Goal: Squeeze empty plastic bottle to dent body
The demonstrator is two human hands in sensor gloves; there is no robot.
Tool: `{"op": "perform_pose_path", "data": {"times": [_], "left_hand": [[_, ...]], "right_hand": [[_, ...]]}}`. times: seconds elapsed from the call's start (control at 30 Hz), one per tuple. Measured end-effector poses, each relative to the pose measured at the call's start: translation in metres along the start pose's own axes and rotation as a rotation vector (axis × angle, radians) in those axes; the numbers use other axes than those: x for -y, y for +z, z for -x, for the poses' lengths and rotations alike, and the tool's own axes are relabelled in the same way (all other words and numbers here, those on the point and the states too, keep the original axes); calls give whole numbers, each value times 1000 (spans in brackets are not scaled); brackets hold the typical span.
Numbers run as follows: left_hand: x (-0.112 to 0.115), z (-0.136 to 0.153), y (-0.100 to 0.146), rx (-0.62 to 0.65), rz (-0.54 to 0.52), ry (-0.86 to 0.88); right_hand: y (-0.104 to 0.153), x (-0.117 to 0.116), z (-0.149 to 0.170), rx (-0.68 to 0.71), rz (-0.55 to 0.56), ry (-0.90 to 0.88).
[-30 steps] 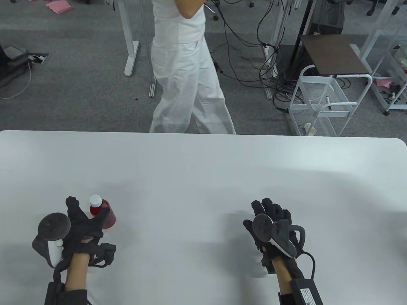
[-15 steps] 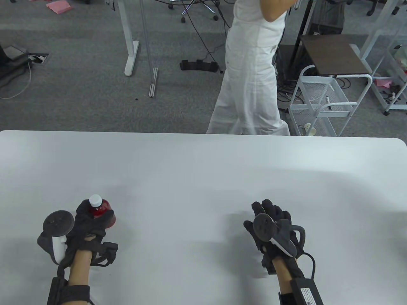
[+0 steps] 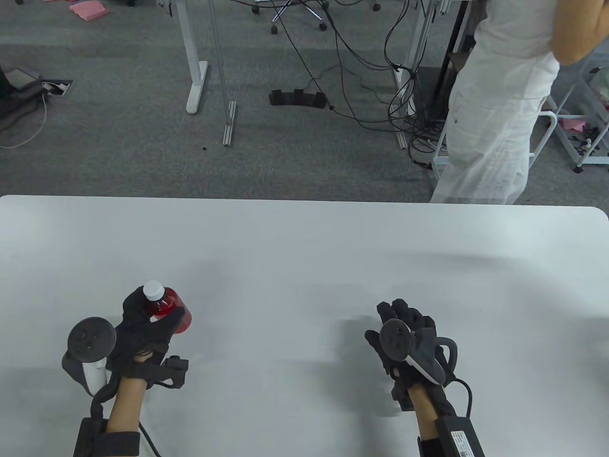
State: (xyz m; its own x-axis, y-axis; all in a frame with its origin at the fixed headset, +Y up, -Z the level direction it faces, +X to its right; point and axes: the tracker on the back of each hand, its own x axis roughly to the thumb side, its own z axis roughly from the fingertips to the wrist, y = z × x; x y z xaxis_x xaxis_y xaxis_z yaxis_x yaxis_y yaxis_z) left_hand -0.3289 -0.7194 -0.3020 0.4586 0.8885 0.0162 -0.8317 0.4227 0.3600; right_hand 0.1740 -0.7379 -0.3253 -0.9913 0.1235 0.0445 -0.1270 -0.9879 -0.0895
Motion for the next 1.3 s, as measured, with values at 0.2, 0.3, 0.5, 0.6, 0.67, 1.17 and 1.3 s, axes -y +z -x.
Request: {"op": "perform_pose_path", "data": {"times": [0.2,0.3,0.5,0.6,0.67,1.17,1.3], "left_hand": [[20,-39,19,110,78,52],[32,-54,29,173,122,27],[56,-71,45,239,221,-16],[71,-76,52,278,283,-81],[80,-78,56,304,318,-128],[86,-88,60,341,223,-257],[81,-87,57,319,212,-227]], "right_hand": [[0,0,0,0,0,0],[0,0,0,0,-3,-1],[0,0,0,0,-2,-1],[0,-1,0,-1,-4,-1],[0,-1,0,0,-5,0],[0,-1,1,-3,-2,-3],[-1,-1,2,-4,0,-5]]}}
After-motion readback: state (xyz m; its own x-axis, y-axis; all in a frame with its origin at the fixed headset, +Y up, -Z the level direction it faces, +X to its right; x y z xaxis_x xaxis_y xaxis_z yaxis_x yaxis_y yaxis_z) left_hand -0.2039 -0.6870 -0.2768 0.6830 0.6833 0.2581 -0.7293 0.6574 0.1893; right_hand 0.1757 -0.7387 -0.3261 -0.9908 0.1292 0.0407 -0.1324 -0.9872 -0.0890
